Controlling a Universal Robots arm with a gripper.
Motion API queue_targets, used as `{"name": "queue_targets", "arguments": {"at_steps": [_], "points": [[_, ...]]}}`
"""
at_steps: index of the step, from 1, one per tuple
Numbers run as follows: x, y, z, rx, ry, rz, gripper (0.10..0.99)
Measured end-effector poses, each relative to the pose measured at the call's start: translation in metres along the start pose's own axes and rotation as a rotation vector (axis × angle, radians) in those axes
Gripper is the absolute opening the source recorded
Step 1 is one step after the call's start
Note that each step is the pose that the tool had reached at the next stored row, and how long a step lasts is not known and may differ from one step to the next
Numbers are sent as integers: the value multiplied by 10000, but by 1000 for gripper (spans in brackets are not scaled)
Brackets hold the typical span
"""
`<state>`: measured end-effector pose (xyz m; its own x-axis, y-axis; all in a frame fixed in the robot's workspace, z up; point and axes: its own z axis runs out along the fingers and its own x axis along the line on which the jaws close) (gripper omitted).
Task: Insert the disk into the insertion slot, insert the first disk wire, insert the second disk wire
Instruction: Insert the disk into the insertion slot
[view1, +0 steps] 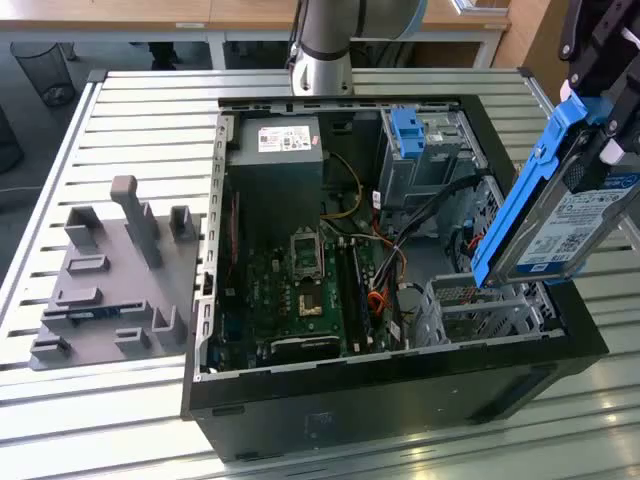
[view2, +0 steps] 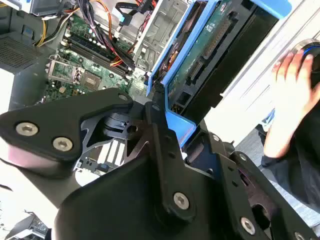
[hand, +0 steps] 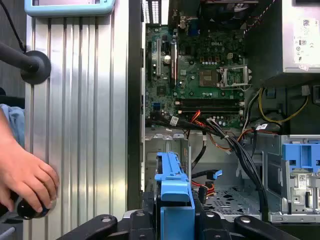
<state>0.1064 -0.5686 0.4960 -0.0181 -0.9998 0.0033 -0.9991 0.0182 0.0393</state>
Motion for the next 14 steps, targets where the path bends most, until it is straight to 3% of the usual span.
{"name": "queue_targets", "arguments": {"at_steps": [9,14], "points": [[0,0,0,1,0,0,365],[0,17,13,61,-1,0,365]]}}
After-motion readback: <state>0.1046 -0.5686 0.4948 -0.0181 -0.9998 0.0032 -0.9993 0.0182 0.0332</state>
